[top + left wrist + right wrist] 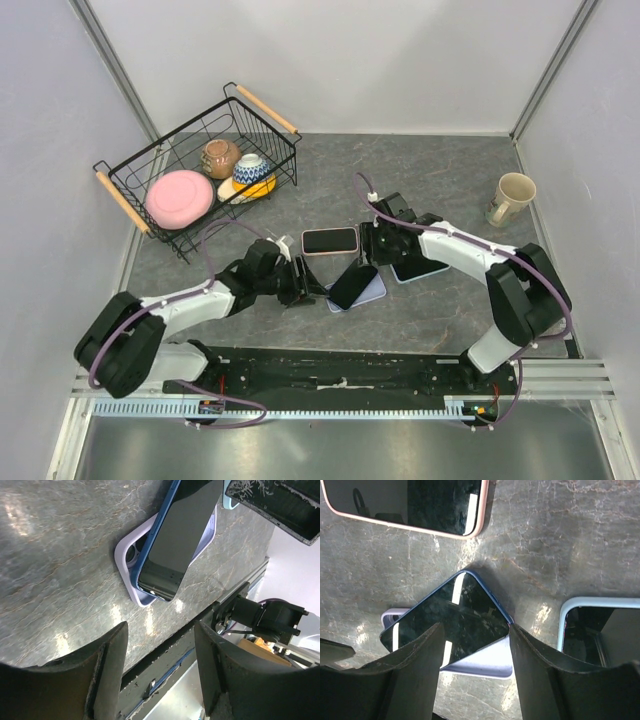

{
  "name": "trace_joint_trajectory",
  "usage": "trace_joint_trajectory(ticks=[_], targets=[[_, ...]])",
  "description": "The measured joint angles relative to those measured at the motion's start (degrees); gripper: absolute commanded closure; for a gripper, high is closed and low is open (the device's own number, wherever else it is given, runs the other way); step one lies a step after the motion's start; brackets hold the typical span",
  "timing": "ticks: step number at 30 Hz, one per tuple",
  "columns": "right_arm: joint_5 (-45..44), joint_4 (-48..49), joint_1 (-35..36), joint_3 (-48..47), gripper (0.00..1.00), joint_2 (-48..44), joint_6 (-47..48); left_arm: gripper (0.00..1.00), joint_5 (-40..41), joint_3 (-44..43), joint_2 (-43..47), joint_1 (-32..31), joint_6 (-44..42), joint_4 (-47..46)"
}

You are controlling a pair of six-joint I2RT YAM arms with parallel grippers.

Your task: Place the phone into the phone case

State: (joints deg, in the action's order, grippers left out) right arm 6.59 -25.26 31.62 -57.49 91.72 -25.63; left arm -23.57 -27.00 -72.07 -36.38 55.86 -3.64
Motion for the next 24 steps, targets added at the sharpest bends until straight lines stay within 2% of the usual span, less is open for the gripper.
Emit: trace_joint_trajectory(ticks=[11, 20, 24], targets=[[1.27, 2.19, -0.79, -1.79, 0.39, 4.09, 0.04, 0.45, -1.01, -1.55, -10.62, -5.29, 4.17, -9.99], [2.08, 3.80, -1.36, -0.98, 0.47, 5.77, 0.44, 0.46, 0.11, -2.19, -13.66, -7.43, 5.73, -11.43], [2.62, 4.44, -1.46, -0.24, 0.56, 6.38, 0.61, 0.46, 1.22, -2.19, -13.97, -7.48, 5.95, -11.65]])
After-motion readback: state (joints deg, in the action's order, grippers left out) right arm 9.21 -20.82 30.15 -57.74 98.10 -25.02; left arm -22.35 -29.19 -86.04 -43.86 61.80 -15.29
